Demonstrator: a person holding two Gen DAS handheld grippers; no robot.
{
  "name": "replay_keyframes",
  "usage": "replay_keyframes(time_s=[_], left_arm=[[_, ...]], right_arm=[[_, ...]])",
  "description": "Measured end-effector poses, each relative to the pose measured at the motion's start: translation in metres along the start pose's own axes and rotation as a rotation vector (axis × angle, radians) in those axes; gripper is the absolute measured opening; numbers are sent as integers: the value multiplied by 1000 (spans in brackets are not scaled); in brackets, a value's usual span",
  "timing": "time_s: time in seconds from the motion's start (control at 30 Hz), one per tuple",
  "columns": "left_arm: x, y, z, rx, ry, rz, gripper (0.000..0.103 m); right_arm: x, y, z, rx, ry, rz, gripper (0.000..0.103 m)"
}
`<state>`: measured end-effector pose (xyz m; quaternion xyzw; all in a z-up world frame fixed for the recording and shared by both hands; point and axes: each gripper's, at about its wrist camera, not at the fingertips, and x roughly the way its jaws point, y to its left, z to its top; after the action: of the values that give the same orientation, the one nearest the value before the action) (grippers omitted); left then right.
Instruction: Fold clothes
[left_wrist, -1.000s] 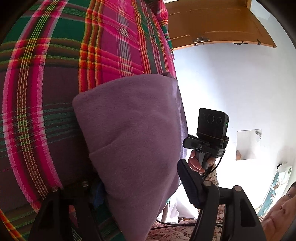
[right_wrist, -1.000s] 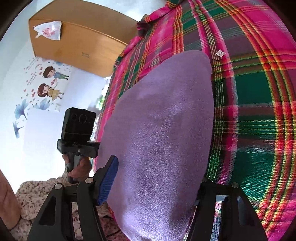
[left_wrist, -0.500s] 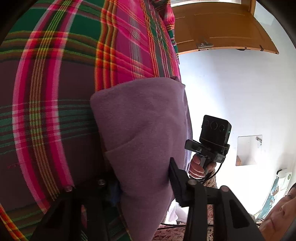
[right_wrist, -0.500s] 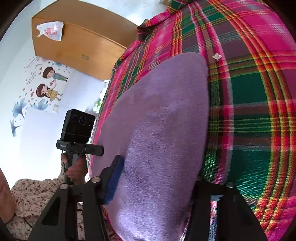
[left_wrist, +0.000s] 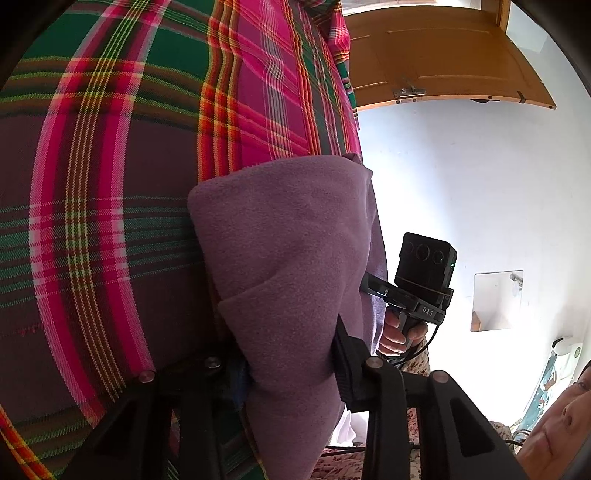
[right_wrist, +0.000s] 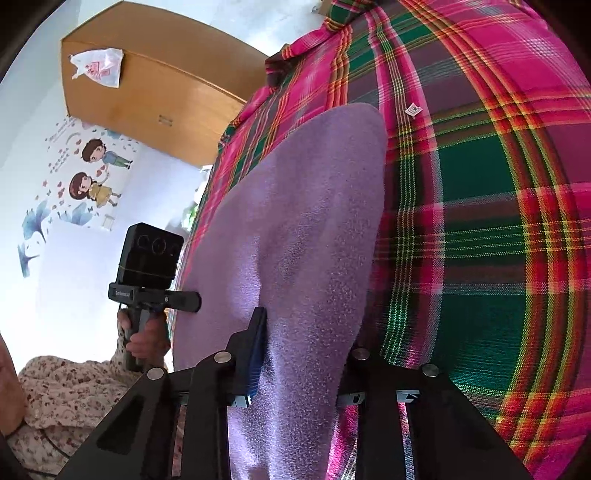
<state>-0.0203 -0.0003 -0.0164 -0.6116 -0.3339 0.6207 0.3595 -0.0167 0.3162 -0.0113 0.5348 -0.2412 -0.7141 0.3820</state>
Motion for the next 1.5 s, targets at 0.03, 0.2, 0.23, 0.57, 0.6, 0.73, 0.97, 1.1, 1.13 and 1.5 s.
replay_keyframes(time_s=[0.03,0.2,0.23,0.57,0.6,0.73,0.97,1.1,1.13,1.5], left_arm=[[-1,1,0,1,0,0,37],[-1,1,1,5,-2,1,35],[-1,1,1,4,-3,1,35],[1,-2,3,8,-9,1,33],[1,-2,3,9,-10,1,33],[1,-3,4,6,-18,1,33],[1,-7,5,10,-46,19,33],[0,-11,6,21,-65,20,33],[0,-13,6,27,-67,19,33],[-9,-21,8,53,-101,-16,32]], right_arm=[[0,0,0,-3,-2,-1,27],[-1,-1,-1,-13,-10,-5,26],[-1,-1,-1,-13,-11,-5,26],[1,2,-2,-27,-26,-11,24],[1,2,-2,-26,-28,-12,24],[1,3,-4,-27,-52,-17,23],[1,3,-7,-3,-82,-14,21],[0,4,-8,16,-111,-13,19],[-1,6,-9,15,-117,-15,19],[-7,23,-10,6,-171,-18,19]])
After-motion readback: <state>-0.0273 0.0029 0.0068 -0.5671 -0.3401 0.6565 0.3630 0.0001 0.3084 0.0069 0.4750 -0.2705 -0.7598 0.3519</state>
